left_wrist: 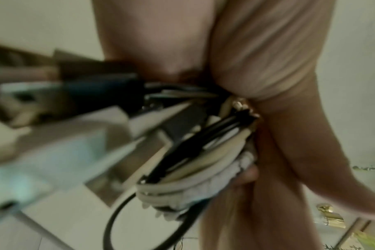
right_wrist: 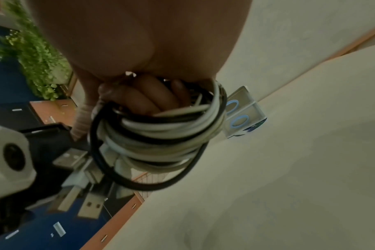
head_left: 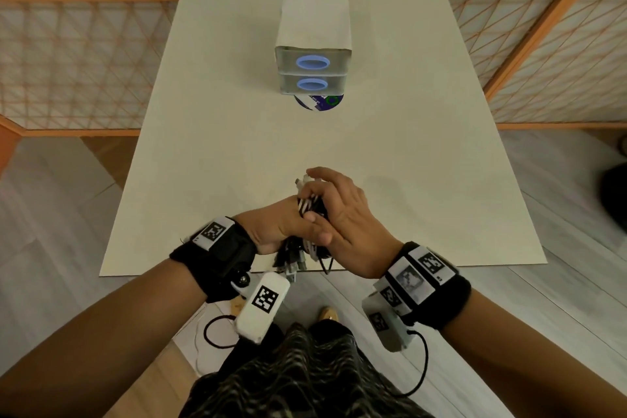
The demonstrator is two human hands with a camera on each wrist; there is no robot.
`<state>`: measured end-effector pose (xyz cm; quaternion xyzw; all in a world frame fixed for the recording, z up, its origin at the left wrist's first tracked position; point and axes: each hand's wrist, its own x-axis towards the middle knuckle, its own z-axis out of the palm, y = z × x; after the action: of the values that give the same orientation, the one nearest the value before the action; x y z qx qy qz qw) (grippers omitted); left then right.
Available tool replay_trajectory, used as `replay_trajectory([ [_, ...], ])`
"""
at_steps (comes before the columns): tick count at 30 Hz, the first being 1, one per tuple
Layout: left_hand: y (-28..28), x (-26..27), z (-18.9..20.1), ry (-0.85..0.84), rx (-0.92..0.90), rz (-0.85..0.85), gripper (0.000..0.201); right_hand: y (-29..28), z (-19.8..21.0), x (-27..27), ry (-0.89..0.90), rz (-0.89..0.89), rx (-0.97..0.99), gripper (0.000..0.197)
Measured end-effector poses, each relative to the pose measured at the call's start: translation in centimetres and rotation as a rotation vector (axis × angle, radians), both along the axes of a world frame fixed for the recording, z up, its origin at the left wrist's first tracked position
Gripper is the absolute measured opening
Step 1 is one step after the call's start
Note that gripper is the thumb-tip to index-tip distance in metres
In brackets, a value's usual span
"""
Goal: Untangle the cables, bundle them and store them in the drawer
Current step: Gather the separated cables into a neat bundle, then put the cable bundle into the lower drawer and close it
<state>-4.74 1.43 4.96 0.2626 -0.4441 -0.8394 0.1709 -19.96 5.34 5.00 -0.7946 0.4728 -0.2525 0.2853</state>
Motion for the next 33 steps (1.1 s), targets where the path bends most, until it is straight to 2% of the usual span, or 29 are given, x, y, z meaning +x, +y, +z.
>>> replay_trajectory([
  [2, -0.6, 0.7, -0.3, -0.028, -0.005, 0.022, 0.053, -0.7, 0.1, 0.3, -0.080, 0.001, 0.077, 0.040],
  [5, -1.4, 1.9, -0.2, -0.069, -0.026, 0.079, 0.032, -3.0, 0.0, 0.0, -0.365, -0.072, 0.428, 0.032],
  [7, -2.0, 2.8, 0.0, -0.035, 0.017, 0.250, 0.031, -5.0, -0.3, -0.7, -0.488, -0.161, 0.693, 0.025],
  [9, -2.7, 3.4, 0.4, 0.050, 0.144, 0.501, 0.030, -7.0, -0.6, -1.1, -0.590, -0.224, 0.863, 0.023],
  [11, -3.6, 3.9, 0.5, 0.090, 0.210, 0.728, 0.014, -9.3, -1.0, -1.1, -0.748, -0.275, 0.958, 0.022],
  [12, -4.1, 4.0, 0.8, 0.088, 0.219, 0.809, 0.002, -10.7, -1.2, -1.0, -0.823, -0.302, 0.985, 0.024],
  [14, -5.1, 4.5, 1.1, 0.091, 0.229, 0.880, 0.013, -13.7, -2.0, -0.3, -0.972, -0.383, 1.017, 0.029],
  [19, -6.7, 5.6, 1.5, 0.182, 0.249, 0.930, 0.007, -20.2, -4.8, 2.1, -1.254, -0.584, 0.975, 0.027],
  [22, -7.4, 6.1, 1.2, 0.173, 0.232, 0.924, 0.005, -23.3, -5.7, 3.1, -1.325, -0.632, 0.927, 0.024],
  [27, -7.6, 6.0, 0.8, 0.140, 0.230, 0.901, 0.006, -26.5, -6.7, 3.0, -1.404, -0.683, 0.830, 0.035],
  [33, -8.5, 5.6, -0.4, 0.044, 0.248, 0.901, 0.006, -24.1, -7.1, 2.7, -1.473, -0.645, 0.906, 0.033],
])
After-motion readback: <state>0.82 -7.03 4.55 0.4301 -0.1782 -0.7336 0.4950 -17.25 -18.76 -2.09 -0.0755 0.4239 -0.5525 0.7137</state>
